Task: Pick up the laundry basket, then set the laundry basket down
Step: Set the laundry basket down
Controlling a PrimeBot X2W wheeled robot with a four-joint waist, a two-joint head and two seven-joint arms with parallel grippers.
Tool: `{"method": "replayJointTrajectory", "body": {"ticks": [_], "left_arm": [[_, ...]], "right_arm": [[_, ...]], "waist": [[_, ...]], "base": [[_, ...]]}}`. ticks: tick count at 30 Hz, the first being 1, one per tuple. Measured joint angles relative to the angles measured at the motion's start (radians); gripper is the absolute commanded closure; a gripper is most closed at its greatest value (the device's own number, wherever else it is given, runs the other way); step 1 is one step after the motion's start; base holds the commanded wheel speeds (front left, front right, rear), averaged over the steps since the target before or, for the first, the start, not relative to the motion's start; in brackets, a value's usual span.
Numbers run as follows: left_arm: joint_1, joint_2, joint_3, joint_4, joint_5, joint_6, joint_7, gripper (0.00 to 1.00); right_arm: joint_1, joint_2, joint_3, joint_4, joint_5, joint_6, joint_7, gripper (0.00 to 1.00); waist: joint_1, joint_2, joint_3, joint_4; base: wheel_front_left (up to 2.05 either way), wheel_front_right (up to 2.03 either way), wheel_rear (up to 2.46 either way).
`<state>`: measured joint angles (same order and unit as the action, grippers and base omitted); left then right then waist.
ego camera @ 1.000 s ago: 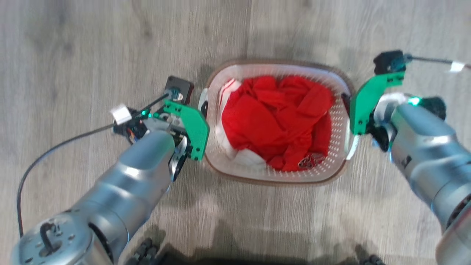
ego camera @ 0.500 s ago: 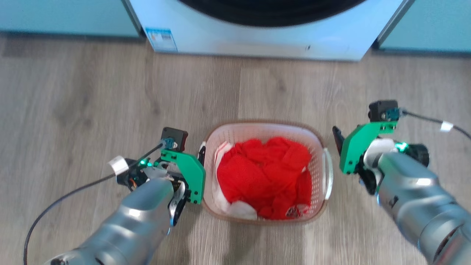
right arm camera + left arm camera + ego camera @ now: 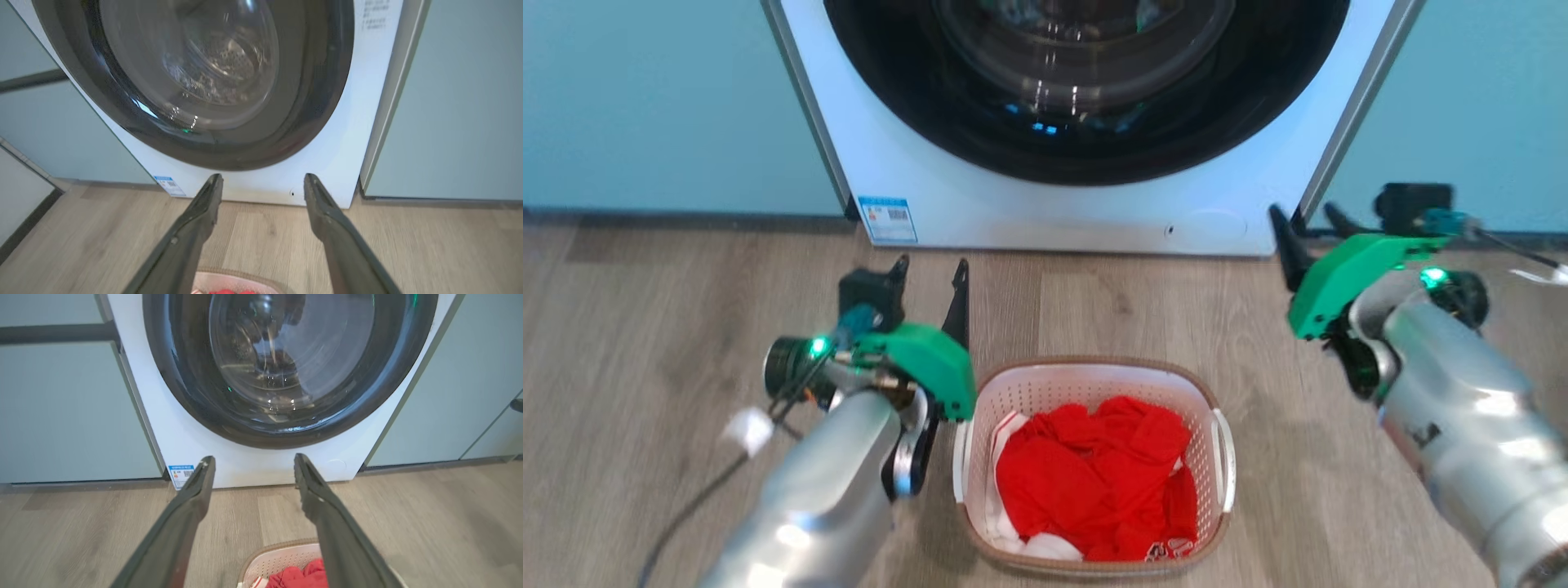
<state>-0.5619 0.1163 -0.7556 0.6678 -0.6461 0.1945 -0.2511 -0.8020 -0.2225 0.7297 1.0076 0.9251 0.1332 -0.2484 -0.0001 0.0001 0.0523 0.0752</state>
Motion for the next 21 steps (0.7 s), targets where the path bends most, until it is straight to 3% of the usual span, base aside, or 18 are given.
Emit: {"method": "replayJointTrajectory", "body": {"ticks": [4, 8, 15, 21], "left_arm": [[0.149, -0.007, 0.19, -0.186, 0.155, -0.014, -0.001, 0.0], [0.238, -0.036, 0.329, -0.301, 0.262, -0.059, -0.001, 0.0], [0.353, -0.065, 0.487, -0.454, 0.383, -0.104, -0.004, 0.0], [0.455, -0.067, 0.504, -0.486, 0.393, -0.133, -0.005, 0.0]], "right_arm": [[0.167, -0.002, -0.261, -0.2, -0.244, 0.0, -0.001, 0.0], [0.38, 0.061, -0.451, -0.386, -0.452, 0.0, -0.001, 0.0], [0.55, 0.14, -0.58, -0.646, -0.657, 0.0, -0.001, 0.0], [0.66, 0.164, -0.629, -0.8, -0.695, 0.0, -0.002, 0.0]], "waist": [[0.0, 0.0, -0.035, -0.004], [0.0, 0.0, -0.051, -0.009], [0.0, -0.0001, -0.061, -0.019], [0.0, -0.0001, -0.067, -0.021]], "base": [[0.0, 0.0, 0.0], [0.0, 0.0, 0.0], [0.0, 0.0, 0.0], [0.0, 0.0, 0.0]]}}
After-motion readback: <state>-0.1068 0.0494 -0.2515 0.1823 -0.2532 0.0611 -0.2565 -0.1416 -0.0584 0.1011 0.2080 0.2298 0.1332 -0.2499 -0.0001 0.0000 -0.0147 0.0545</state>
